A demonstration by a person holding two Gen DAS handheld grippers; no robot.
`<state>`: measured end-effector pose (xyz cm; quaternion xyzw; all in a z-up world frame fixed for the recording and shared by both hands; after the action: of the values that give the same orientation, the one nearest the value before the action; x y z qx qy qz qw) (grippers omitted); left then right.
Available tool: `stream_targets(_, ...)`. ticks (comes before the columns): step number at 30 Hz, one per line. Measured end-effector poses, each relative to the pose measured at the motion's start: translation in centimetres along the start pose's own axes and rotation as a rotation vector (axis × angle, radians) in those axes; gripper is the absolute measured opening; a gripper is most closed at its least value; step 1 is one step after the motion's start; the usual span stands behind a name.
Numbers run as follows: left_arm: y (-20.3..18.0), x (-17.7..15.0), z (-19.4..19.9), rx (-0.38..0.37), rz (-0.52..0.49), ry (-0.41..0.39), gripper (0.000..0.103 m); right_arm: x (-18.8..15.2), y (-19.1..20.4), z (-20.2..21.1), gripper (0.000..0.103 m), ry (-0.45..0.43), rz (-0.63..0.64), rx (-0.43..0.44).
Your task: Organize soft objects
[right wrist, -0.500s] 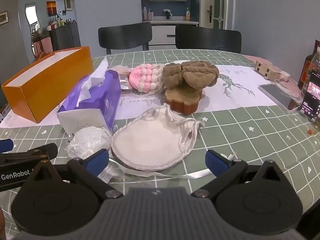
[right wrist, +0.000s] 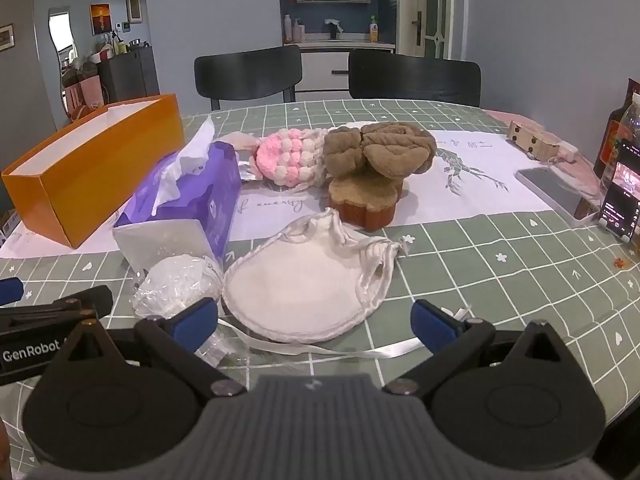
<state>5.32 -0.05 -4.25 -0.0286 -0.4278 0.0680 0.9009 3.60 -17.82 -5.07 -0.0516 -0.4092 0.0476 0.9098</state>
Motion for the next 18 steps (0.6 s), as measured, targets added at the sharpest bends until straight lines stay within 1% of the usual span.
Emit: stream_targets(18, -0.31, -0.23, 0.41, -0.001, -0.011, -0.011, 0.103, -0.09, -0.29, 0.55, 0.101, -0.002, -0.02, -0.003)
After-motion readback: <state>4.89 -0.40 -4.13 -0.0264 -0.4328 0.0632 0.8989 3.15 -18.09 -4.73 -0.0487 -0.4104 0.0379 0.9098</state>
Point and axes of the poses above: each gripper's, at about its wrist camera, not at the fingertips, and z roughly against the way its jaws point, y to its left, x to its top, the point moved 7 cm from there along -z, roughly the way its jaws point, and after that the axes turned 13 degrees about z, right-handed, at the moved point
